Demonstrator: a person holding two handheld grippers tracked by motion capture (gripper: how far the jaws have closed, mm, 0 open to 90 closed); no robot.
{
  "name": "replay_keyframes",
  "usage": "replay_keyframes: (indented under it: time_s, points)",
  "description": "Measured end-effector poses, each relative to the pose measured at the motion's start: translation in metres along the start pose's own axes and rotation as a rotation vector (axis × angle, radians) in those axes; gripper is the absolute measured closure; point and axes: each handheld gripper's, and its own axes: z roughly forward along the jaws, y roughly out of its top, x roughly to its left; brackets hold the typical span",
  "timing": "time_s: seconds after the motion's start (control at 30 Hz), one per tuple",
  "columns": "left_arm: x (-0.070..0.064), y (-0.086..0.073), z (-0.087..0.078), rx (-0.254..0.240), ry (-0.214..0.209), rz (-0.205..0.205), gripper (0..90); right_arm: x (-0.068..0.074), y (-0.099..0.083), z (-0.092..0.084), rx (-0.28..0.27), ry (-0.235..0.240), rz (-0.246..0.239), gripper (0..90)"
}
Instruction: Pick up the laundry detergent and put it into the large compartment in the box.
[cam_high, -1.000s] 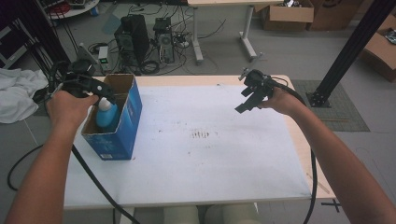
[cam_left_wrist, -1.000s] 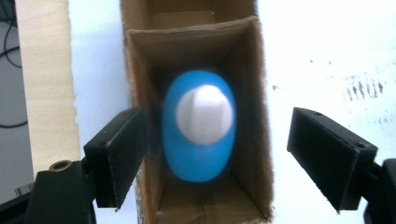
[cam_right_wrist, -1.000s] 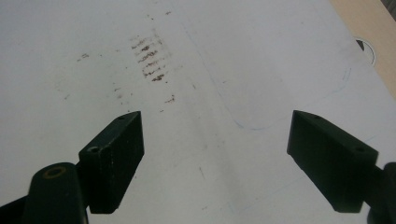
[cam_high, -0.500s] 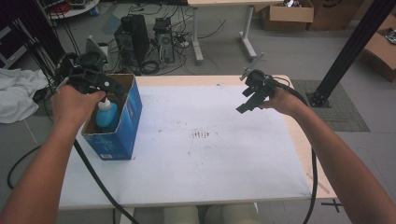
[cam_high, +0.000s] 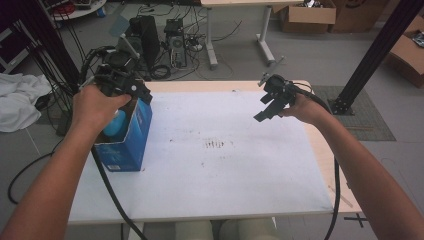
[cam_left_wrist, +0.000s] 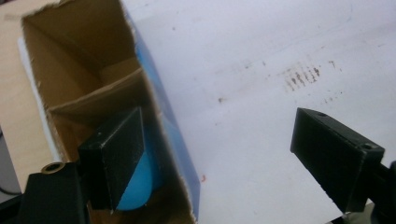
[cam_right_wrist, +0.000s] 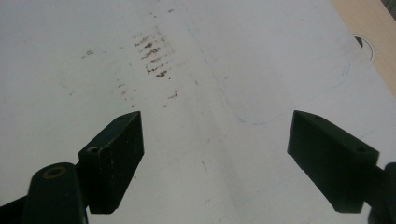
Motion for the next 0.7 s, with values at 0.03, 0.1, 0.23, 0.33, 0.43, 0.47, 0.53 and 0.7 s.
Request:
replay_keyframes:
  time_s: [0.03,0.1,0.23,0.33,0.43,0.47,0.53,0.7]
  points:
    - [-0.002,0.001,0.000,-0.001,-0.002,0.010,18.5,0.000,0.000,0.000,0.001,0.001,0.002,18.4]
    - [-0.007,0.004,0.000,-0.003,-0.006,0.038,18.5,0.001,-0.001,0.000,0.003,0.001,0.000,18.4]
    - [-0.015,0.008,0.001,-0.006,-0.012,0.086,18.6,0.001,-0.001,0.000,0.004,0.003,0.001,18.4]
    - [-0.022,0.012,0.002,-0.006,-0.024,0.124,18.7,0.002,-0.002,0.000,0.004,0.006,-0.001,18.4]
    - [-0.031,0.015,0.005,0.003,-0.037,0.165,18.8,0.002,-0.003,0.000,0.007,0.008,0.002,18.3]
    - [-0.034,0.015,0.007,0.005,-0.044,0.179,18.8,0.002,-0.003,0.000,0.007,0.008,0.003,18.4]
    - [-0.041,0.017,0.010,0.012,-0.054,0.207,19.0,0.002,-0.004,0.000,0.007,0.009,0.004,18.3]
    - [-0.059,0.022,0.017,0.021,-0.085,0.277,19.2,0.002,-0.004,-0.001,0.009,0.006,0.003,18.3]
